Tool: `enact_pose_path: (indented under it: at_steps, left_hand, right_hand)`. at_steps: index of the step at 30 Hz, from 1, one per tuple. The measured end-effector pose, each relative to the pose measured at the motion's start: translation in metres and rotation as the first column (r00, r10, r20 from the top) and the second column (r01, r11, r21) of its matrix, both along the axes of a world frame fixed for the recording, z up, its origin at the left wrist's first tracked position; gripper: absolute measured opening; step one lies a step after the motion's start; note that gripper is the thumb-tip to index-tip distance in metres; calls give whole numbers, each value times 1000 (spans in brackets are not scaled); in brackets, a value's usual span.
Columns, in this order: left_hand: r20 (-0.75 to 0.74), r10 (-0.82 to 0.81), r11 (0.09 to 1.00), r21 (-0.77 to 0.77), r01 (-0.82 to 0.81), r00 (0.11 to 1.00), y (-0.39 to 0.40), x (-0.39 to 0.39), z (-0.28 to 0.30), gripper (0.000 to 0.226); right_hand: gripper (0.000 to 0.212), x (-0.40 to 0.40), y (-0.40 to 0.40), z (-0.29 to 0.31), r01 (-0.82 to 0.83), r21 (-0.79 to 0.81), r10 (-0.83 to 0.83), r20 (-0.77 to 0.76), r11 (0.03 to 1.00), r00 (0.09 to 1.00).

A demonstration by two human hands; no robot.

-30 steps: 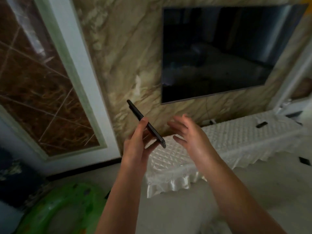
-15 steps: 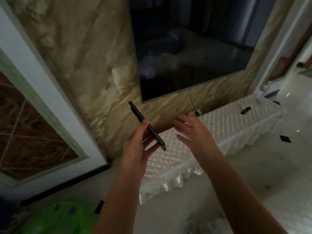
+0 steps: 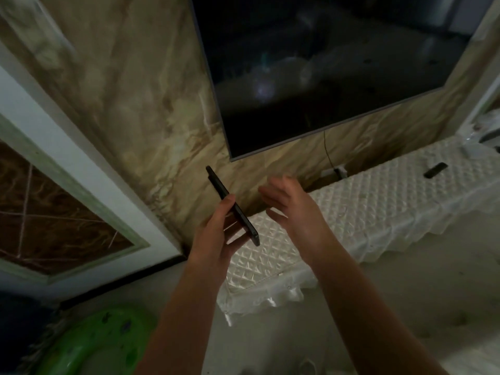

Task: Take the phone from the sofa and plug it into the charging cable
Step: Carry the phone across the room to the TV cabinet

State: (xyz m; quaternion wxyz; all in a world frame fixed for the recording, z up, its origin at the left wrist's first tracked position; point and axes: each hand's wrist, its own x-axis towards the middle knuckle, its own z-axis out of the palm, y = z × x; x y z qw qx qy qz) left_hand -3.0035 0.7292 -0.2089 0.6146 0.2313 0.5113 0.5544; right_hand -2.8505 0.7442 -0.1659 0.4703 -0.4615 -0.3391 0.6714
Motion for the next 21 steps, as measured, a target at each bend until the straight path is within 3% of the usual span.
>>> enact_pose_path:
  at_steps: [6,10,14,21]
  left_hand:
    - [23,-46,996,-69,47,999,29,25,-19,40]
    - [41,-65,994,-91,68,997,45,34,-29,42]
    - [52,-74,990,-119,80,996,69,35,-36,50]
    - [80,-27,985,-171,40,996,120,5,-58,49]
  right_hand:
    - [43,32,18,-13,68,-24,-68,18,997,998]
    - [25,40,27,-24,85,-24,-84,44,996,995]
    - [39,37,47,-34,101,-3,-101,79,995,992]
    - [30,3,96,-57,66,-37,-60,143,997,988]
